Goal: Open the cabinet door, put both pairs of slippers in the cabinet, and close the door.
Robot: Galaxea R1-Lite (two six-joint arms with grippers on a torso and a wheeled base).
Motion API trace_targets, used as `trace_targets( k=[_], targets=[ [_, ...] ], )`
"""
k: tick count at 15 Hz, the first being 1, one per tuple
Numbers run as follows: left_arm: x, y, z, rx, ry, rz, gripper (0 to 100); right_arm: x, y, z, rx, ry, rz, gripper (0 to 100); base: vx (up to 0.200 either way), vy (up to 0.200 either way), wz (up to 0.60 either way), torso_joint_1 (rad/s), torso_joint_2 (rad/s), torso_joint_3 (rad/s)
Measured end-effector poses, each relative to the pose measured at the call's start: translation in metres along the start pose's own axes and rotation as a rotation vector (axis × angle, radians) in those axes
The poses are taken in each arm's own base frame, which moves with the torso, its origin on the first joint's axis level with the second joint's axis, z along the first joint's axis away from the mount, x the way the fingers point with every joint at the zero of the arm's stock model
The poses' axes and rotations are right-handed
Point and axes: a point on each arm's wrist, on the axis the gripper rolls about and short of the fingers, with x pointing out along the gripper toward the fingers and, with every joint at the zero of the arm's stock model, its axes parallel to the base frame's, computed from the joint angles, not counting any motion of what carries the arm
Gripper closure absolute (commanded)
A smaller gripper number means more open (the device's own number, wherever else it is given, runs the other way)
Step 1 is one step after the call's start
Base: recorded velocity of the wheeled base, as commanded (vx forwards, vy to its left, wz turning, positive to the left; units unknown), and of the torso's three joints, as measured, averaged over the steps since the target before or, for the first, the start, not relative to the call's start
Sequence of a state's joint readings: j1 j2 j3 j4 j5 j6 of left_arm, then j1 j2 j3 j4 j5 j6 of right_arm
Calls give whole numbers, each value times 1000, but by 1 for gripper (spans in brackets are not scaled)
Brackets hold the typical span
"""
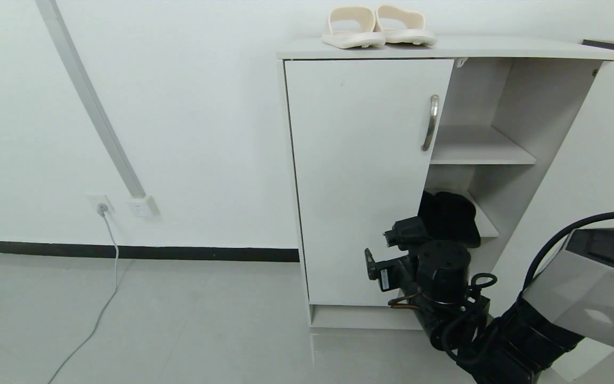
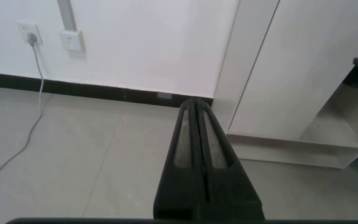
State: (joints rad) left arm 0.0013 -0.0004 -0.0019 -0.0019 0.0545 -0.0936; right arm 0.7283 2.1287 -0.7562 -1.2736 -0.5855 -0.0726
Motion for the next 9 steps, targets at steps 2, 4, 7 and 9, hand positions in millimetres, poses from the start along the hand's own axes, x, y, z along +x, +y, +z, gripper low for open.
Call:
trace_targets(
  k=[2, 4, 7, 9],
  targets=[
    [0, 0, 0, 0, 0, 0, 100, 0, 1, 0, -2, 1, 4, 0, 0, 0, 0, 0, 0, 0],
    [0, 0, 0, 0, 1, -1, 100, 0, 1, -1, -3, 3, 3, 0, 0, 0, 0, 0, 0, 0],
    [0, 0, 0, 0, 1, -1, 100, 1, 0, -3, -1, 1, -2, 0, 0, 0, 0, 0, 0, 0],
    [0, 0, 0, 1, 1, -1, 100, 1, -1, -5, -3, 4, -5, 0, 0, 0, 0, 0, 0, 0]
  ],
)
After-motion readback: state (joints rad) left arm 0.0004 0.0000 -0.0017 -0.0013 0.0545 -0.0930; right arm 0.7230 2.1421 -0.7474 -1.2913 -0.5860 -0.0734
